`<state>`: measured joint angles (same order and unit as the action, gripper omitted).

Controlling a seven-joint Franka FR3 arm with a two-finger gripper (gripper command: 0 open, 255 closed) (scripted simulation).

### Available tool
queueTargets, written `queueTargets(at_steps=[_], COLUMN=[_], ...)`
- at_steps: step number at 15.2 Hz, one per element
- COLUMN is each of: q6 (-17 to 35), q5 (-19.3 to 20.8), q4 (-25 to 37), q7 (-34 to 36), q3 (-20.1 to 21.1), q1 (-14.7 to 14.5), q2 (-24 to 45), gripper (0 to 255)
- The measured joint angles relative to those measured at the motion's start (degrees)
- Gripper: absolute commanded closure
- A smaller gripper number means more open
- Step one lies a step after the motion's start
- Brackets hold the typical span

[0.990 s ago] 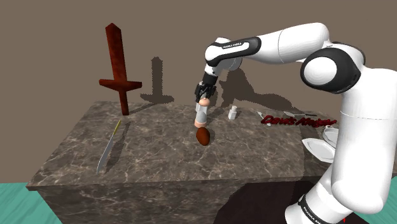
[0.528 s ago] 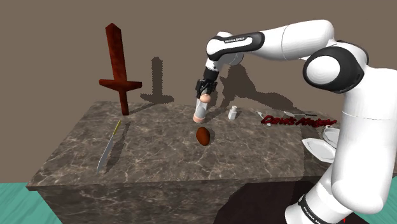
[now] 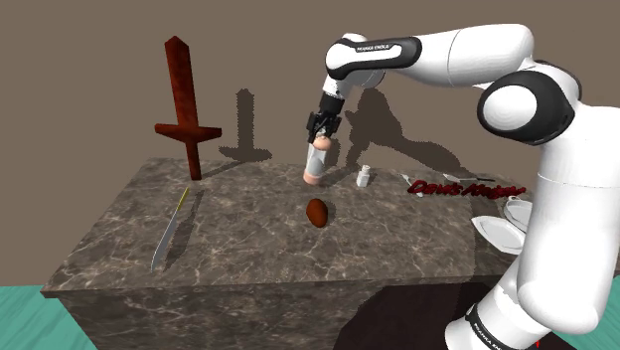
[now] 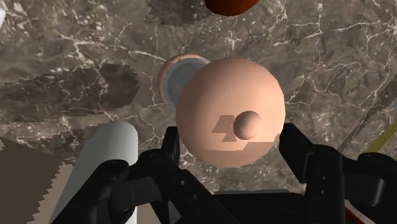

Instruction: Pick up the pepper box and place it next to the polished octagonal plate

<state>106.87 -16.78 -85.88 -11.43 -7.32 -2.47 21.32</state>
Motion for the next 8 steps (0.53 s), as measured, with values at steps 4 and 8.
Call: queueTargets(at_steps=[4, 8], q6=[-2.9, -5.7], q5=[0.3, 0.4], q4=[2.5, 5.5], q7=[0.7, 1.2], q3=[-0.1, -0.2], q1=[0.1, 0.3], q2=[-0.4, -0.3], gripper=[255, 255])
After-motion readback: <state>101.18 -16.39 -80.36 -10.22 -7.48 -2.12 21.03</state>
